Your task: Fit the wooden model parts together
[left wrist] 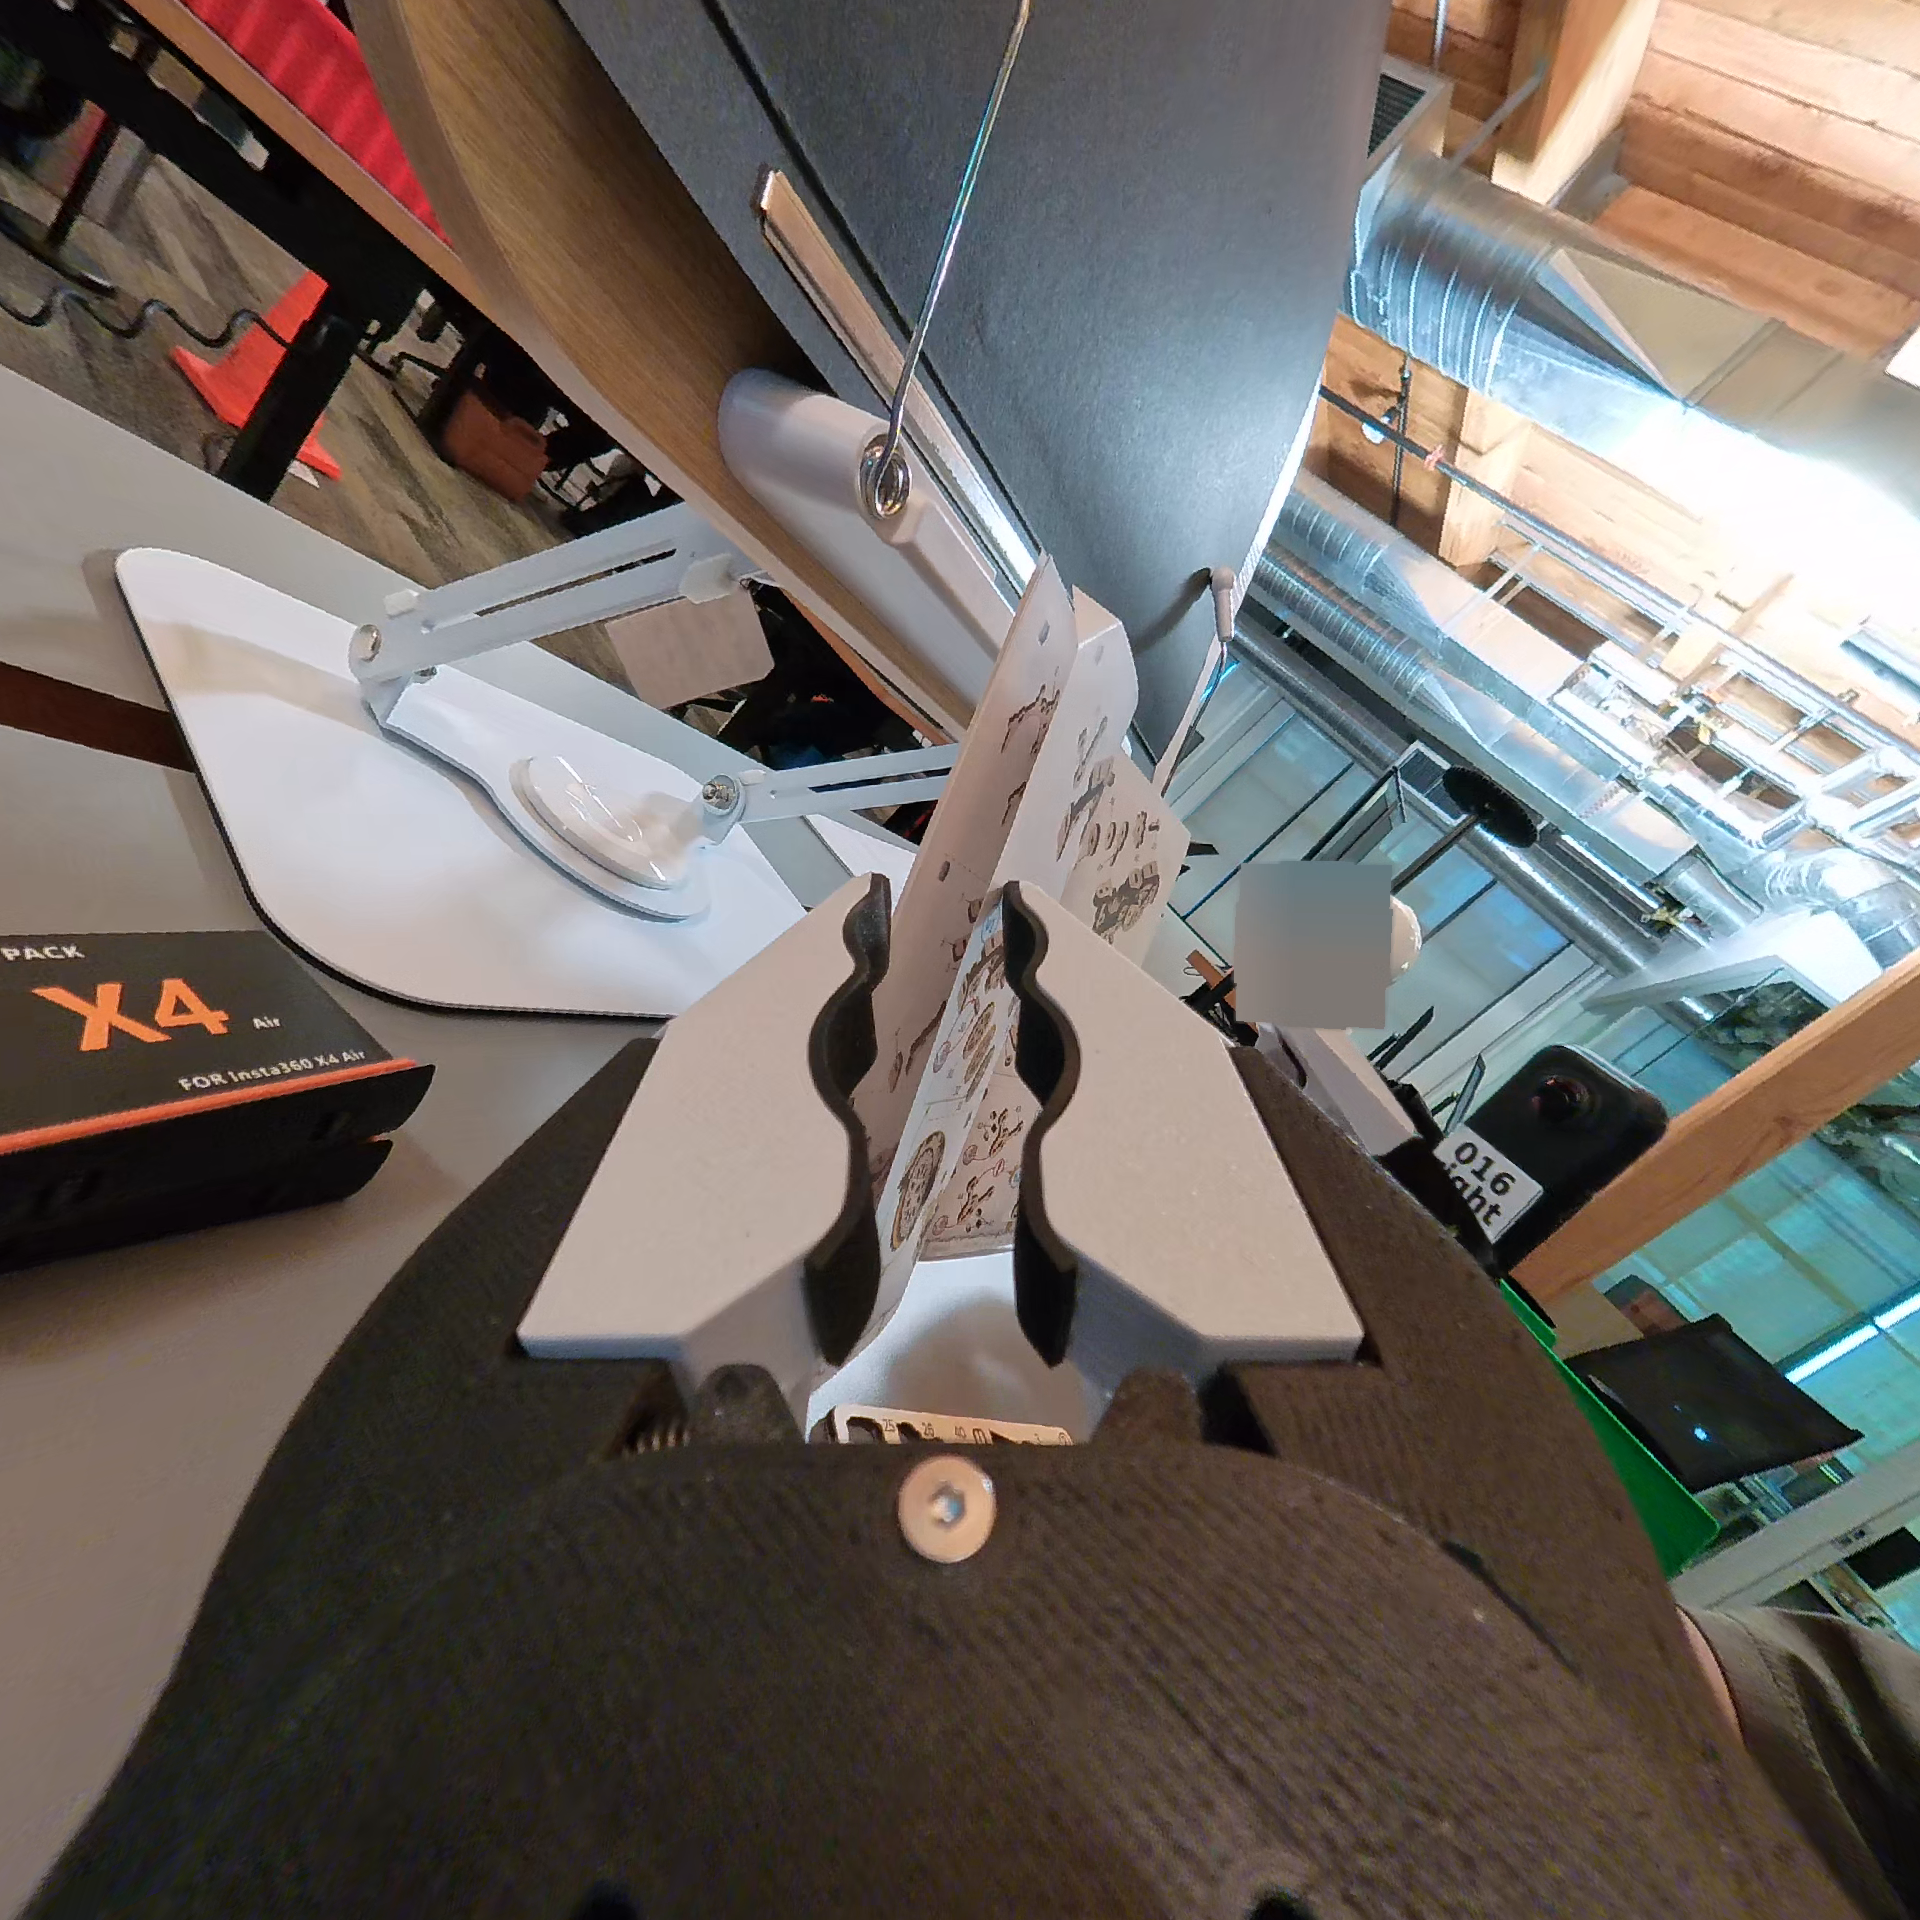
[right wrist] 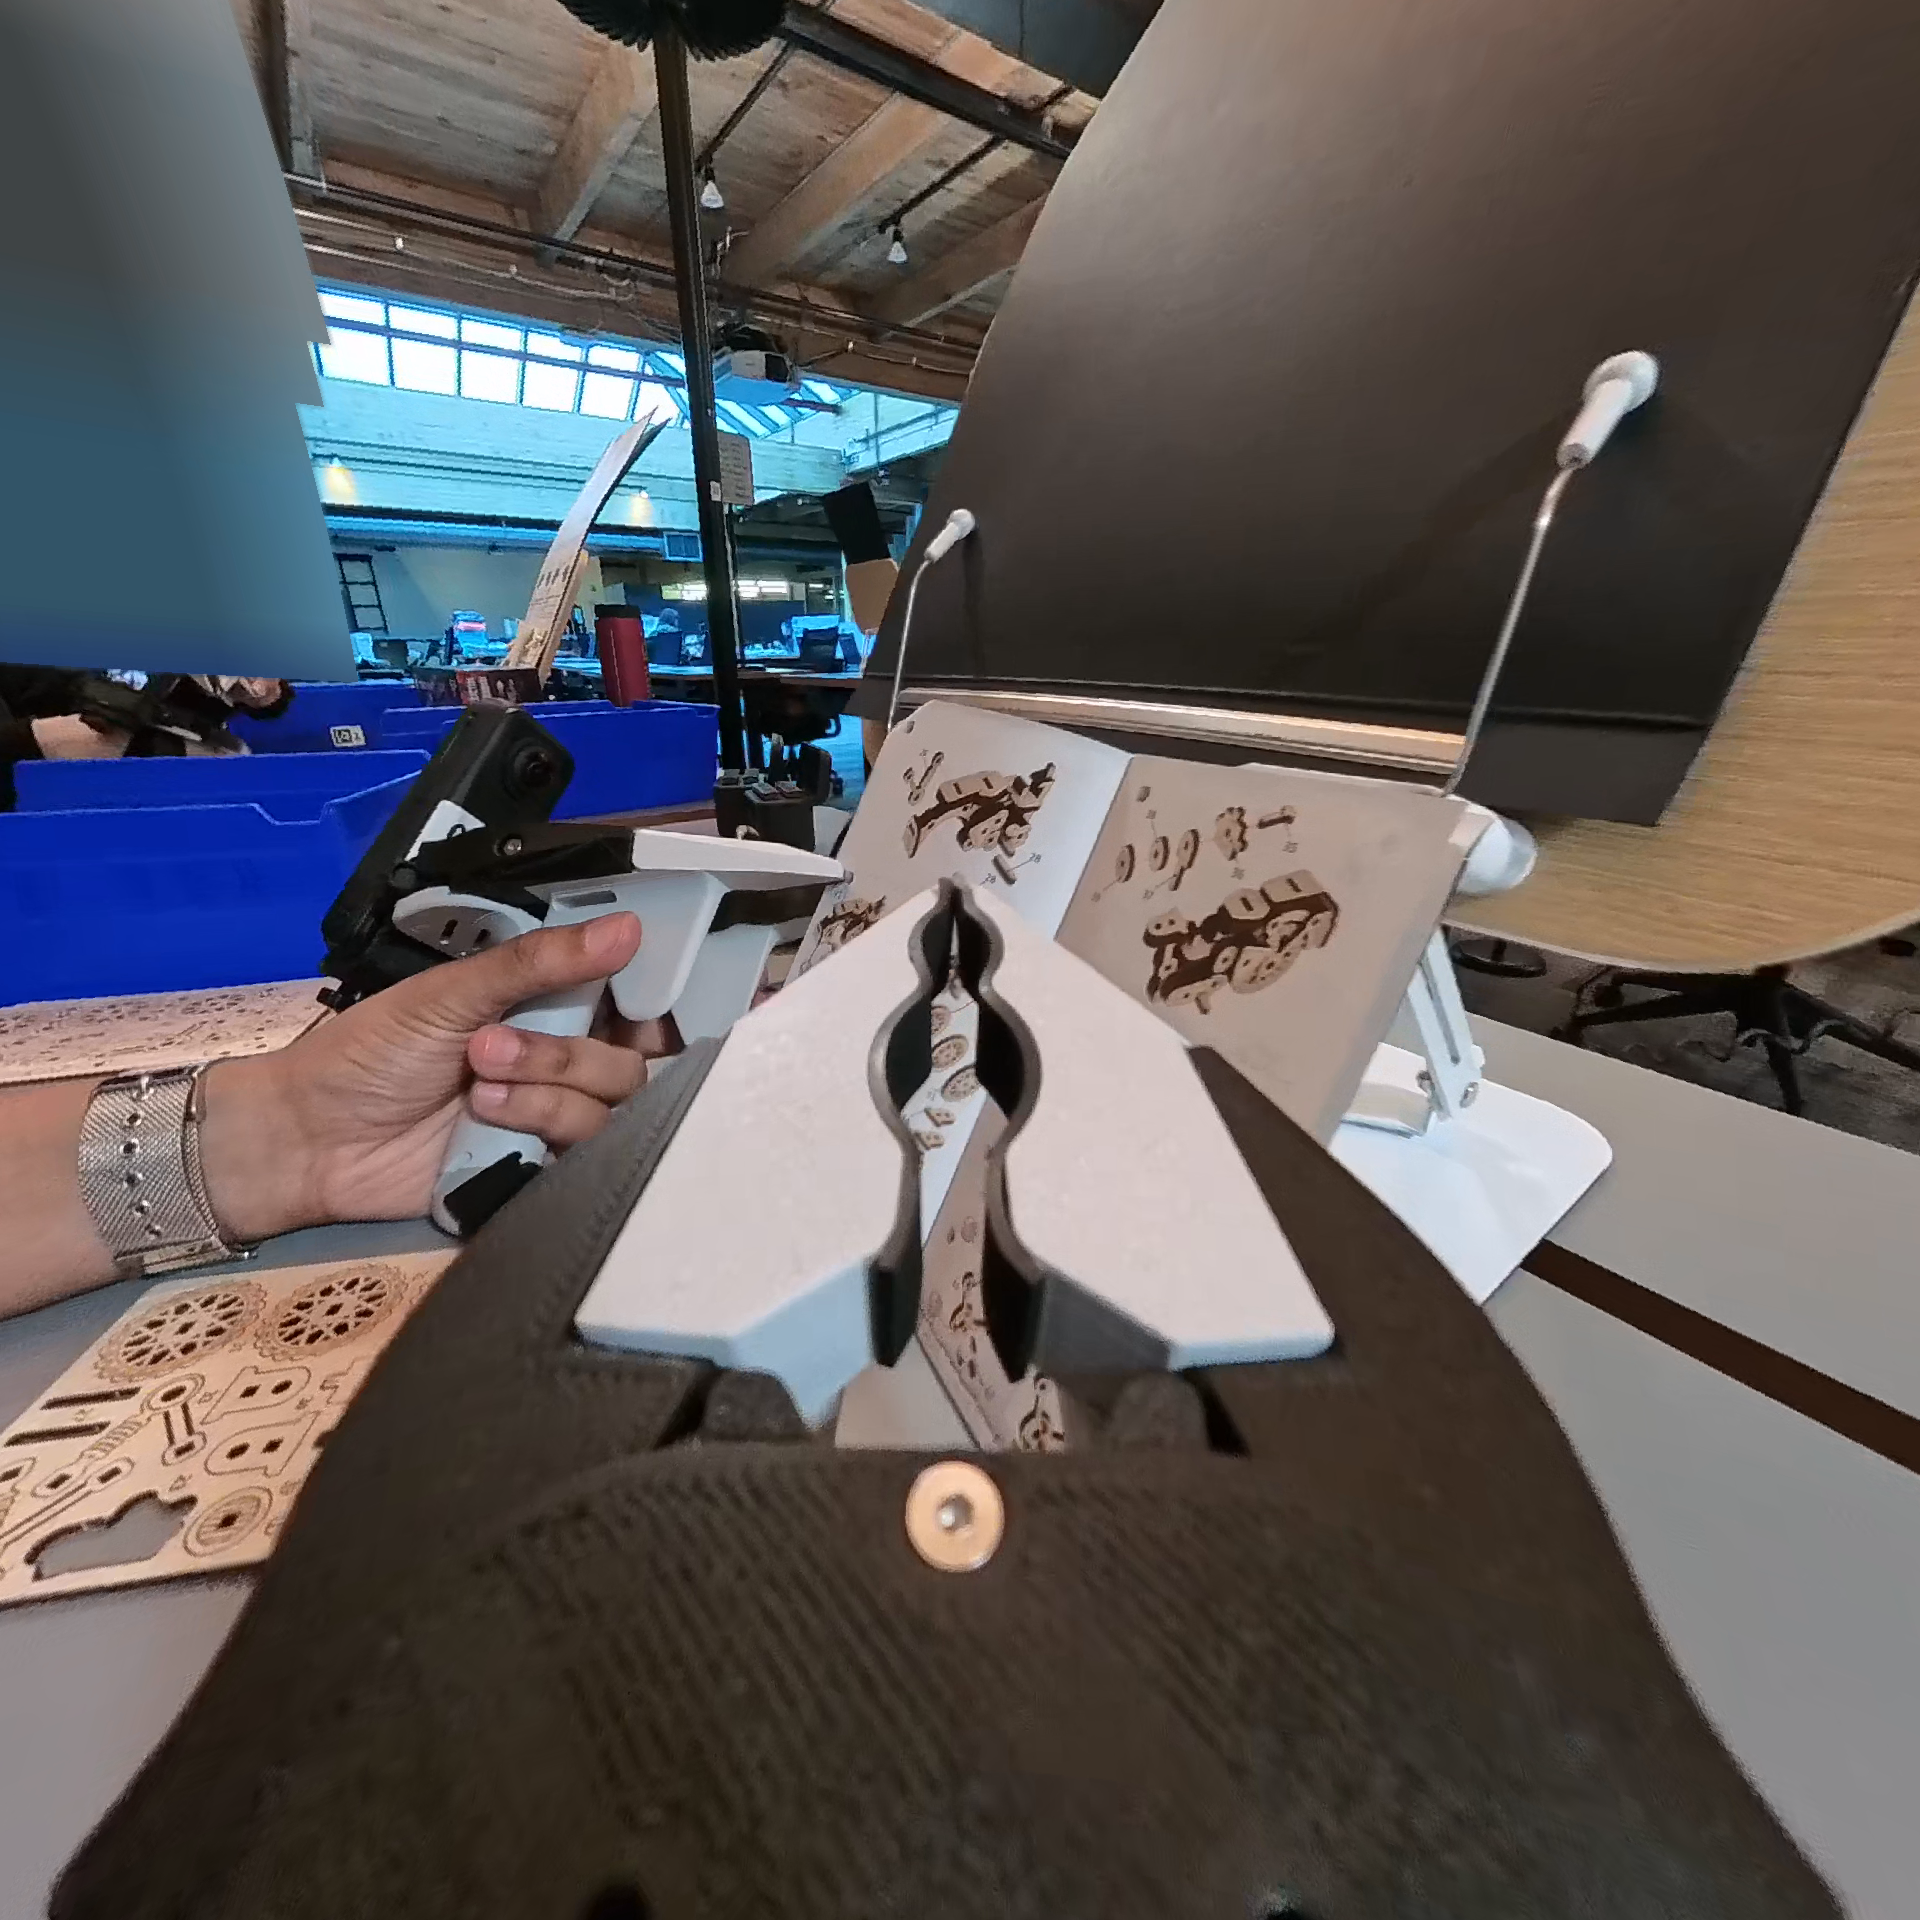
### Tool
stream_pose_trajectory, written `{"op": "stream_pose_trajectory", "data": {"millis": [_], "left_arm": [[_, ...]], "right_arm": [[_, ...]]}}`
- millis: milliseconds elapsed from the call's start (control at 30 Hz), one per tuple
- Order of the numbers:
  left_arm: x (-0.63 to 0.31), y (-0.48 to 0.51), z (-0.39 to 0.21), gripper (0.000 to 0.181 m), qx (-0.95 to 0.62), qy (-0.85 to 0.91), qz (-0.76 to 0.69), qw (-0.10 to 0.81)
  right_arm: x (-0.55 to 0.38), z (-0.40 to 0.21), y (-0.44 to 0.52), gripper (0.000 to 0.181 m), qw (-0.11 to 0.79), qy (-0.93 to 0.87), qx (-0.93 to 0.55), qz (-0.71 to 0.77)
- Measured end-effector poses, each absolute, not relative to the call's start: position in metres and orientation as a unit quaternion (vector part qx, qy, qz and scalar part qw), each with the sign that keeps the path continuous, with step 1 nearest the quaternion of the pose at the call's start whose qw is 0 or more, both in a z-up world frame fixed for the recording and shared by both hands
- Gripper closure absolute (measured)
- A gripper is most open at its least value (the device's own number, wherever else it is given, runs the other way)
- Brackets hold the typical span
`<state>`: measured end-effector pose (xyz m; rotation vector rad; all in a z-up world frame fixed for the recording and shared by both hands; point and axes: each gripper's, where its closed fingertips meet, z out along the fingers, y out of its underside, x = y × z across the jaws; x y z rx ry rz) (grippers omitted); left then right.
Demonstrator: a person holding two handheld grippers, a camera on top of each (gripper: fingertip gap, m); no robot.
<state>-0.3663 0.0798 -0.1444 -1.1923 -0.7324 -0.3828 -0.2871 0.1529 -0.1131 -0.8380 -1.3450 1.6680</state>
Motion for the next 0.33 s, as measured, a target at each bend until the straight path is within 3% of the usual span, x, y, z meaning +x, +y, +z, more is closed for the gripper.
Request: {"op": "stream_pose_trajectory", "data": {"millis": [33,333], "left_arm": [[-0.366,0.08,-0.144,0.163,-0.545,-0.335,-0.175,0.748],[-0.367,0.079,-0.144,0.163,-0.544,-0.336,-0.176,0.749]], "right_arm": [[-0.287,-0.112,0.155,0.181,0.409,-0.528,-0.335,0.665],[-0.276,-0.095,0.203,0.181,0.423,-0.418,-0.362,0.718]]}}
